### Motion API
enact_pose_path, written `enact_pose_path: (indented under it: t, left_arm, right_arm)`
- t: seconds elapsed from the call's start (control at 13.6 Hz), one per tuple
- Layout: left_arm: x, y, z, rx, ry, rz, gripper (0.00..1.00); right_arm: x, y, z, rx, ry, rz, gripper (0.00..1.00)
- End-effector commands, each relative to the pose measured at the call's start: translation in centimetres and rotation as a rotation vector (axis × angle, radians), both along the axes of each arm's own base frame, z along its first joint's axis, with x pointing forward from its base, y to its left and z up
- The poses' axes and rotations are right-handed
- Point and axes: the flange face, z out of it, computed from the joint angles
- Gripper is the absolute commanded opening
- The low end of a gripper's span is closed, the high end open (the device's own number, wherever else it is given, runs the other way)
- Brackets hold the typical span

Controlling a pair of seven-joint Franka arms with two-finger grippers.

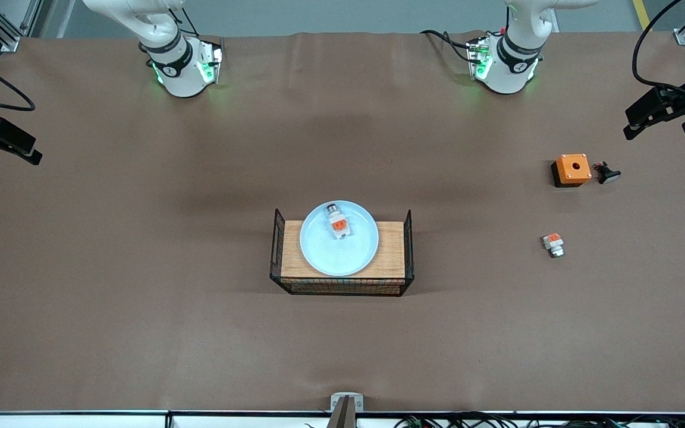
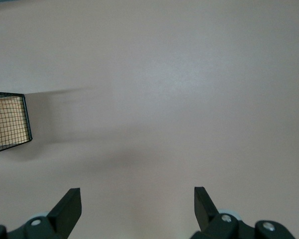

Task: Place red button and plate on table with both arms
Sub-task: 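Move the left gripper over the white-orange switch on the blue plate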

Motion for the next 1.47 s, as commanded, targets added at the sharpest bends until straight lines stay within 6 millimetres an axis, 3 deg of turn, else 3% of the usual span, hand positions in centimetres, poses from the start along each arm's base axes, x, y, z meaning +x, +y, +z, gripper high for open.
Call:
enact_pose_path:
  t: [0.0,0.22,0.44,0.59,0.74,0.88,1.03,1.18,1.4]
  left_arm:
    - [0.1,-3.6,0.2,-0.045,0.017,0.061,1.0]
    - [-0.4,-10.7,-0.4,-0.08,0.038,0.194,1.0]
    - [0.5,-18.7,-1.6,-0.117,0.069,0.307,1.0]
    - [1.5,-22.9,-2.0,-0.17,0.08,0.332,1.0]
    - [1.5,-27.4,-3.0,-0.242,0.064,0.396,1.0]
    - [0.9,-32.3,-5.2,-0.272,0.087,0.411,1.0]
    - [0.5,-35.6,-6.9,-0.299,0.089,0.44,1.0]
    - [1.1,-37.2,-9.0,-0.304,0.083,0.461,1.0]
    - [1.9,-39.8,-14.3,-0.222,0.043,0.415,1.0]
  right_arm:
    - [-0.2,-0.2,0.6,0.006,-0.003,0.009,1.0]
    - [-0.2,0.1,0.6,0.007,-0.001,0.009,1.0]
    - [-0.2,0.2,0.6,0.009,-0.001,0.017,1.0]
    - [-0.2,0.4,0.6,0.009,-0.001,0.015,1.0]
    - [-0.2,0.3,0.6,0.01,-0.001,0.014,1.0]
    - [-0.1,0.7,0.4,0.011,0.002,0.011,1.0]
    - [-0.1,1.3,0.1,0.012,0.01,0.022,1.0]
    - [-0.6,3.6,-0.2,0.012,0.05,0.059,1.0]
    - [-1.2,7.2,-0.2,0.006,0.072,0.02,1.0]
